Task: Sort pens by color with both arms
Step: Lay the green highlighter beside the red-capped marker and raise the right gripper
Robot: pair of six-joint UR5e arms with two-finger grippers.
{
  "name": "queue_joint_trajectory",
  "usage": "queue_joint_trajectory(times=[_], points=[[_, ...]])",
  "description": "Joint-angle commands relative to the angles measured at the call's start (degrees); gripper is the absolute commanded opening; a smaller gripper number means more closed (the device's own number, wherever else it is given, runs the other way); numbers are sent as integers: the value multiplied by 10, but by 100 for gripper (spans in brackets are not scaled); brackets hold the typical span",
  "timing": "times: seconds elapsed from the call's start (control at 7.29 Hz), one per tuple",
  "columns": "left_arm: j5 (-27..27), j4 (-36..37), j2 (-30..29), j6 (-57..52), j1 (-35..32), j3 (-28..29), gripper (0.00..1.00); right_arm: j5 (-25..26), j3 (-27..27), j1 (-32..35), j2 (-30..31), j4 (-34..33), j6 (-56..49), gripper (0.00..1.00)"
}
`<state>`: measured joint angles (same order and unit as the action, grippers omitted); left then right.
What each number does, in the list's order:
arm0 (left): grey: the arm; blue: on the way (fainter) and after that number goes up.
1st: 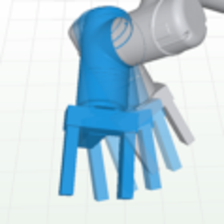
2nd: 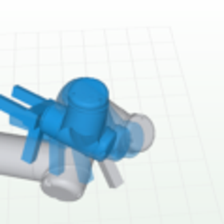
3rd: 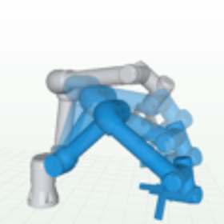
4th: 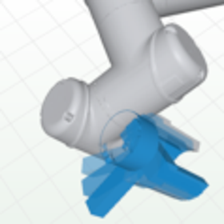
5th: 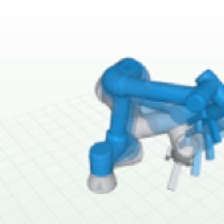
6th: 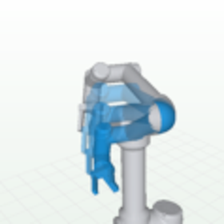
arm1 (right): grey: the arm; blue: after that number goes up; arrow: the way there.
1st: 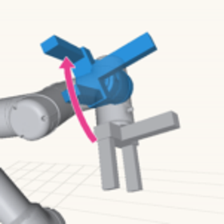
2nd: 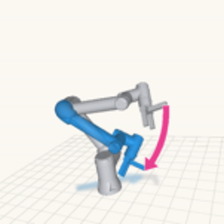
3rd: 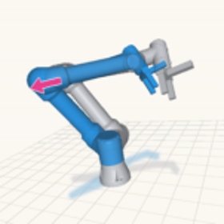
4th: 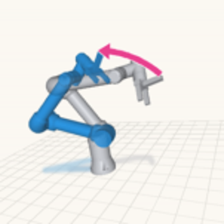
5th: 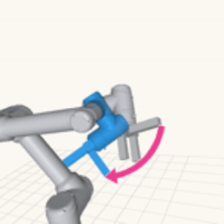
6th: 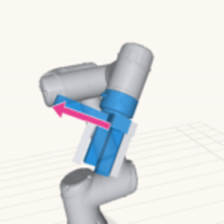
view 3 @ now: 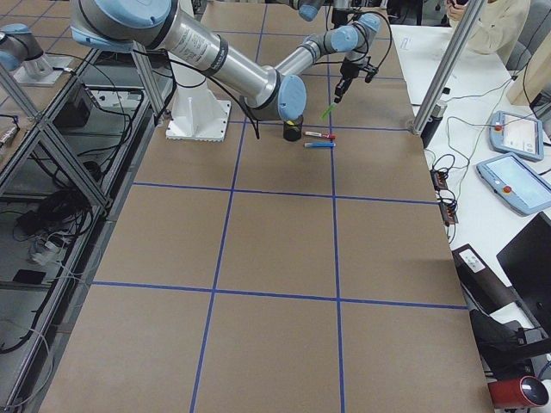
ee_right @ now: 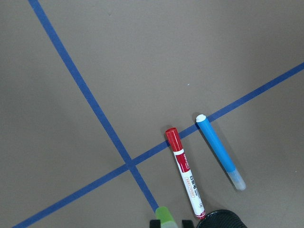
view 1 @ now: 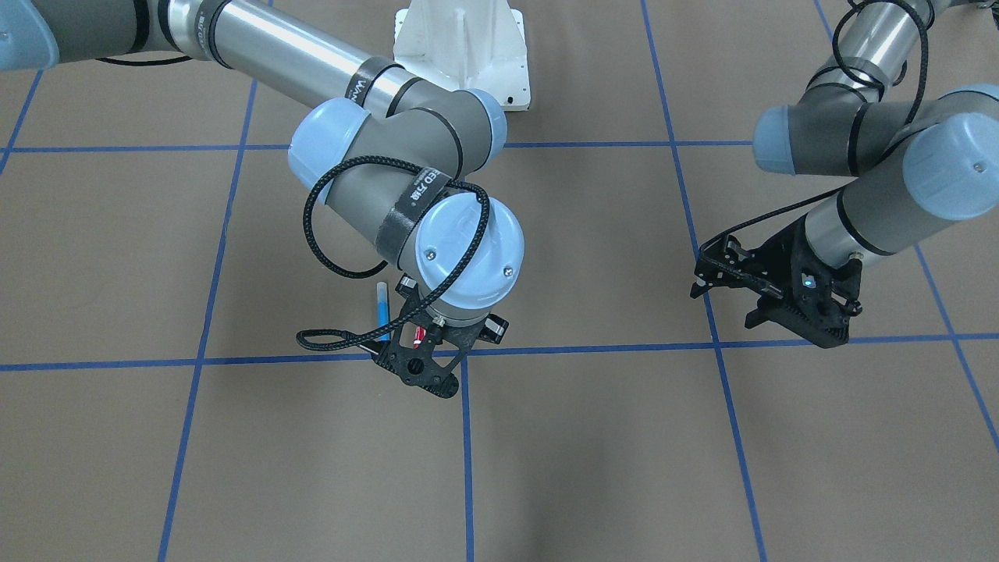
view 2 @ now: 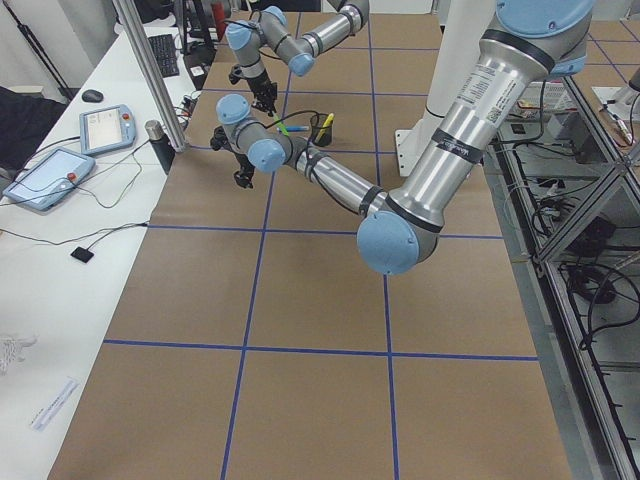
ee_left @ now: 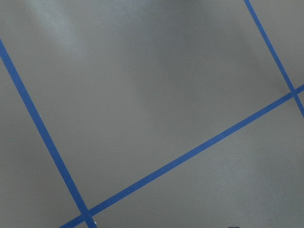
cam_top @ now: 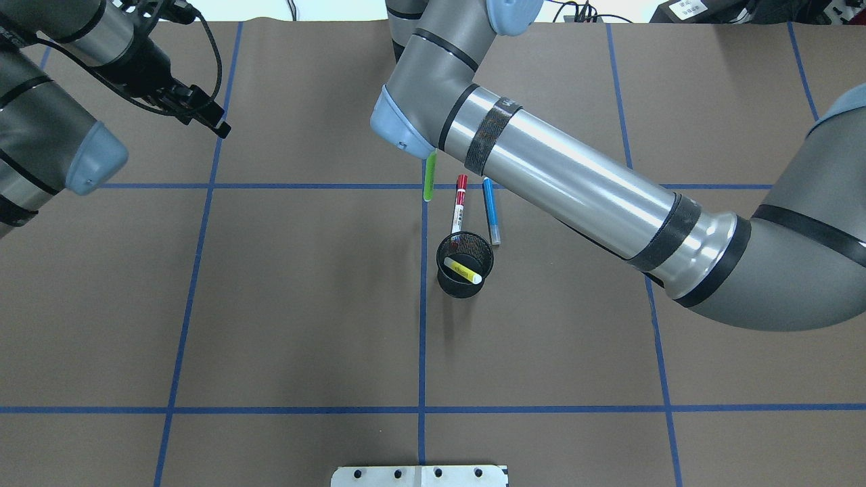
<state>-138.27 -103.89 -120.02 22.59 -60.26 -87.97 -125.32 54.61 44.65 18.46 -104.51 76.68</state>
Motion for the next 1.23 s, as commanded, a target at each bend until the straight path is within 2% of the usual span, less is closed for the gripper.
queue_joint_trajectory(times=[0.0,0.14,0.27,0.41,0.55,0.82,1.1], points=[[0,0,-1,0,2,2,87,-5,2,-12,4,5,1,21],[0,0,-1,0,2,3,87,-4,20,-13,16,5,-3,29],[0,1,-3,0,3,5,87,0,52,-14,36,5,-7,60],[0,2,-4,1,4,5,87,2,63,-14,42,4,-11,70],[0,3,-7,10,8,6,87,3,110,-13,74,4,-23,85],[0,0,-25,121,23,-8,87,9,231,19,150,0,-99,86],[19,3,-40,335,77,-62,87,-7,285,88,204,-5,-198,86]])
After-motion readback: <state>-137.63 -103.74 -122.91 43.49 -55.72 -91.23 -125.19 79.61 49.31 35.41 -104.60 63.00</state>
